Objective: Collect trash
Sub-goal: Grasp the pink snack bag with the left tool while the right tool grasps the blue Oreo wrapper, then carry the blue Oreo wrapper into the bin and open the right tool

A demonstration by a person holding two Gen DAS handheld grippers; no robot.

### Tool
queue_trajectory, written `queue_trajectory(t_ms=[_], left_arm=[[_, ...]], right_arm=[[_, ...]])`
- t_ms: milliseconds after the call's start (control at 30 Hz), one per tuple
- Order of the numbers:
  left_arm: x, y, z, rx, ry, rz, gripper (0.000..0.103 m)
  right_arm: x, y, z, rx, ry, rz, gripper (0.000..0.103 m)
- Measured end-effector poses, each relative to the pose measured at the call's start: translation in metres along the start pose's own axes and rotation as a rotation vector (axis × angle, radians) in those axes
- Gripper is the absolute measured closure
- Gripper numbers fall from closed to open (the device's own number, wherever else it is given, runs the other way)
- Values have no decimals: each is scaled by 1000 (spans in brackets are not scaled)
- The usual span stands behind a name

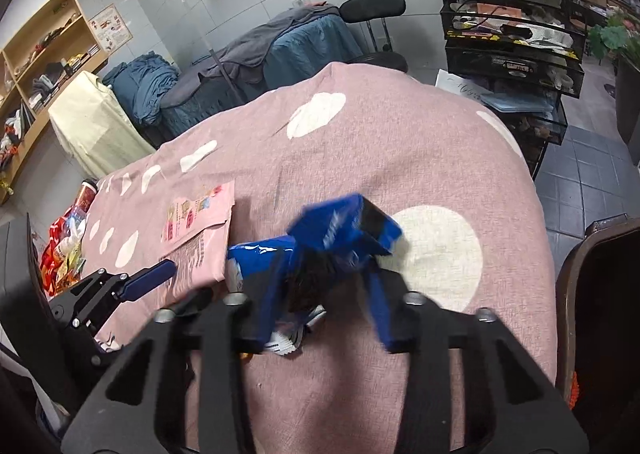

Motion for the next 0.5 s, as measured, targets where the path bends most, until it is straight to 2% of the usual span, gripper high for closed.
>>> queue_trajectory(t_ms=[33,167,500], left_arm=[[1,3,1,23,-2,3,81],[14,17,1,118,-32,18,86],[76,40,8,252,-139,44,92]], right_arm=[[1,0,0,3,-2,-7,78],[12,1,1,21,-31,-18,87],[61,6,13,66,-102,-39,90]])
Point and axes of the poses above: each gripper's, at about its wrist camera, not at the fingertips, and x roughly against the way its jaws point, y to its left, z to its underside, the point moved 5 cm from there along -x, roughly the way its jaws point, and after that the axes turned 3 degrees about -z, right-handed, at the moved point
